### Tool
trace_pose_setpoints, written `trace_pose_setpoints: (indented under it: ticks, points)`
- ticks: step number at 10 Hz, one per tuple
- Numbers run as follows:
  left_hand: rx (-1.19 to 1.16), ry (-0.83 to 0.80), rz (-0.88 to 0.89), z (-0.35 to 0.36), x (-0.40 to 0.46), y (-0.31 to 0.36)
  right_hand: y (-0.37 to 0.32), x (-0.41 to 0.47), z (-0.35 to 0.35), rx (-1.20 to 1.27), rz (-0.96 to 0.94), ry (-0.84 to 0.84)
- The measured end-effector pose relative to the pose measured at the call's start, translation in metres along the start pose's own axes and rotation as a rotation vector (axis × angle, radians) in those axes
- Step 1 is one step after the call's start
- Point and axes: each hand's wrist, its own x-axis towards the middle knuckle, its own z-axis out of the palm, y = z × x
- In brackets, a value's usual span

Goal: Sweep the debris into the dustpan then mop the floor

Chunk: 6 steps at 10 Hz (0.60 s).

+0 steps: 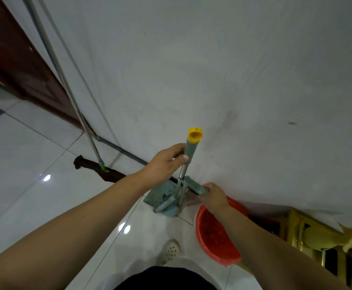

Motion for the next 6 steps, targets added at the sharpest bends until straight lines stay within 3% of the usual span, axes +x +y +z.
trace_pose_setpoints:
  ticks: [3,6]
  points:
    - [-0.007,0.048,0.017,0.010,0.011,0.010,0.007,-0.002,-0.016,0.055,0.033,0.021]
    - [-0.033,0.136,0.042,0.009,-0.001,0.010,0.022,-0.041,-0.027,0.185,0.131,0.172]
